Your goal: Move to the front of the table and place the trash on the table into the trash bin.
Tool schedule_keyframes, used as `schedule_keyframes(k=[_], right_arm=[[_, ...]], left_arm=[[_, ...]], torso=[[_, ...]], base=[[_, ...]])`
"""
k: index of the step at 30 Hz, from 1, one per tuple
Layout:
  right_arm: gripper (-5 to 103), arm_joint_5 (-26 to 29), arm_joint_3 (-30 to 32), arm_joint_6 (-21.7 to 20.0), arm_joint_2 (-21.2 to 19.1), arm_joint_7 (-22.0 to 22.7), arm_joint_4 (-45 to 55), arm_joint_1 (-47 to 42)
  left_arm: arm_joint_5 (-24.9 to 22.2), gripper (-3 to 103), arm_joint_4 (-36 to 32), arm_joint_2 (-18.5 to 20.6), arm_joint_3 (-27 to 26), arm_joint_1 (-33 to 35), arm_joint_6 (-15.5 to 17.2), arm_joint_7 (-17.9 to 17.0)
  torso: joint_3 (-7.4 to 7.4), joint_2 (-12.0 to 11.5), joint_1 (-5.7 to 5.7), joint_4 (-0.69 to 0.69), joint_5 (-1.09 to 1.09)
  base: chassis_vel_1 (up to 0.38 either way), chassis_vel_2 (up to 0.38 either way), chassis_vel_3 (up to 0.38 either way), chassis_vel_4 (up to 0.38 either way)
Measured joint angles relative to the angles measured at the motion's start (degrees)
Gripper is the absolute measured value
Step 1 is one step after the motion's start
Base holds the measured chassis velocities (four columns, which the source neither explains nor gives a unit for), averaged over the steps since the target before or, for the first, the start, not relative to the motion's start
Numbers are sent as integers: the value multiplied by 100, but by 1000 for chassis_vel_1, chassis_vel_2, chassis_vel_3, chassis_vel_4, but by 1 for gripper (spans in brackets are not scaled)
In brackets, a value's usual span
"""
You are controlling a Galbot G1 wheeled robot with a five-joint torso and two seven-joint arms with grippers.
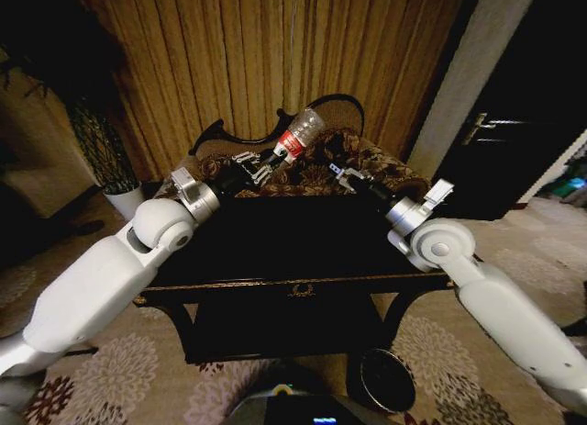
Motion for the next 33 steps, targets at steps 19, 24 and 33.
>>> schedule_keyframes(k=[19, 24, 33], right_arm=[[100, -44, -5, 102, 52, -172, 96, 105], [100, -58, 2, 98, 56, -175, 100, 108], [100, -134, 49, 96, 37, -222, 114, 30]], left_arm=[[-196, 22, -275, 146, 140, 1, 63, -41], [-198, 20, -287, 87, 271, -59, 89, -47], [-246, 20, -247, 62, 249, -81, 115, -55]], torso=[[0, 0, 0, 0, 0], [0, 0, 0, 0, 0], [0, 0, 0, 0, 0]], base=[[0, 0, 0, 0], [0, 0, 0, 0], [0, 0, 0, 0]])
